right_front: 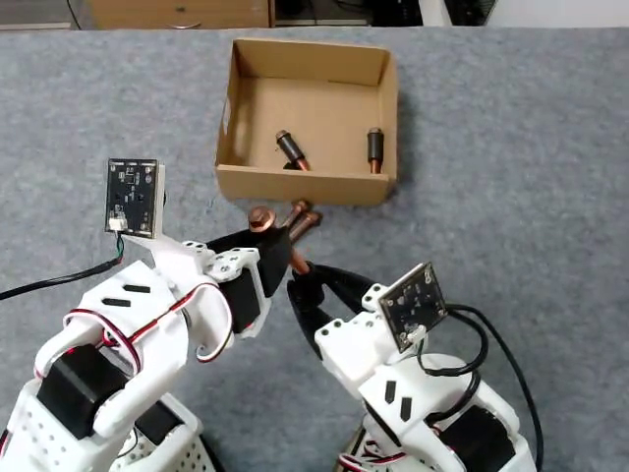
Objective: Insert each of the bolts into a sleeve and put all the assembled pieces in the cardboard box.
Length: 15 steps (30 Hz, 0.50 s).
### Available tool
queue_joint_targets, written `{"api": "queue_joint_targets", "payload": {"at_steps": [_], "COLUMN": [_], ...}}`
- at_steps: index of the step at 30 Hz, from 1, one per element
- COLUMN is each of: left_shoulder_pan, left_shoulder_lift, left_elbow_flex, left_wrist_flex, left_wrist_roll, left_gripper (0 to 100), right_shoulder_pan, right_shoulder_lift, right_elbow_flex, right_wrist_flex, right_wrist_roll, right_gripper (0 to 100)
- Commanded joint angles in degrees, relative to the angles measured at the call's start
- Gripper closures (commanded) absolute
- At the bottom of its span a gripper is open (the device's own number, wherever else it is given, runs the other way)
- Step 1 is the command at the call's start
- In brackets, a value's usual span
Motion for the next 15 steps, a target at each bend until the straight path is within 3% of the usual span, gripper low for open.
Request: {"api": "queue_joint_targets", "payload": {"at_steps": [1,11,15], "left_shoulder_pan": [3.1,5.6,5.7], "left_shoulder_lift": [0.2,2.4,6.6], "left_elbow_flex": [-1.1,-1.2,-5.6], "left_wrist_flex": [0.2,2.1,7.9], "left_wrist_roll": [-0.3,-10.1,-11.3], "left_gripper": [98,98,98], "right_shoulder_pan": [0.7,-0.7,-1.1], "right_shoulder_lift": [-0.6,-0.5,-0.6], "right_elbow_flex": [-0.7,-0.4,-0.8], "right_wrist_flex": [-0.4,0.9,1.4], "right_wrist_roll": [-0.5,-0.4,-0.2], "right_gripper": [99.7,99.7,99.7]}}
